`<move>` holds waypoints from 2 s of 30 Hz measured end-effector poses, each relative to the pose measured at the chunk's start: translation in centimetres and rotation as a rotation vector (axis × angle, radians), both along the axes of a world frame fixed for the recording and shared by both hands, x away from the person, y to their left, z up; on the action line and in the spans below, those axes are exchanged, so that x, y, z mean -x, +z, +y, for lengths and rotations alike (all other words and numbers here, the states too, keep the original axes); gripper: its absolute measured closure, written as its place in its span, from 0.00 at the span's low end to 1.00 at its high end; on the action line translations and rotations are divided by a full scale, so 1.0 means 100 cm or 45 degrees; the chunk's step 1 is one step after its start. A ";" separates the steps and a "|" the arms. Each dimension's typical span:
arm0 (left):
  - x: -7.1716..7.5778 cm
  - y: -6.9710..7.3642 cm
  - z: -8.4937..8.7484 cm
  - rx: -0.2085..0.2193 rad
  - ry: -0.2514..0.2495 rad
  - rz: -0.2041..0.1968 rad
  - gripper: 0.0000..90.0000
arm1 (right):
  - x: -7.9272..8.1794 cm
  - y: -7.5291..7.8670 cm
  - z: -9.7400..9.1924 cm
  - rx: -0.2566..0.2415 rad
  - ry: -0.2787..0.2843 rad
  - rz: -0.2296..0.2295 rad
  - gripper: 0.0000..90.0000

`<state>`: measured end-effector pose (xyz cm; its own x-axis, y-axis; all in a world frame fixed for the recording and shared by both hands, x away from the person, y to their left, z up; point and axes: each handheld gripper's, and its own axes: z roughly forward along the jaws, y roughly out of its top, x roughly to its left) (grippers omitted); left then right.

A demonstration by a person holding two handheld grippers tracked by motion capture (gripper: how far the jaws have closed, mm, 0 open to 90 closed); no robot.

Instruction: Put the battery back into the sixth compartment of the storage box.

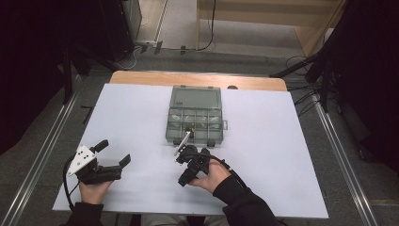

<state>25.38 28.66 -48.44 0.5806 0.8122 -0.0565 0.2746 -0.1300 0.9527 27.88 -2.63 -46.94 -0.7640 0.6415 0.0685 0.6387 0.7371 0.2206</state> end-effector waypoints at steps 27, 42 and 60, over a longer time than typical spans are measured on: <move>0.000 0.000 0.000 0.002 -0.001 0.001 0.00 | 0.002 -0.002 0.003 0.096 -0.017 0.037 0.86; 0.000 0.000 0.000 0.002 -0.001 0.001 0.00 | -0.006 0.004 -0.002 0.001 -0.040 0.014 0.86; 0.000 0.000 0.000 0.001 -0.001 0.003 0.00 | -0.023 0.023 -0.026 -0.292 -0.278 -0.168 0.86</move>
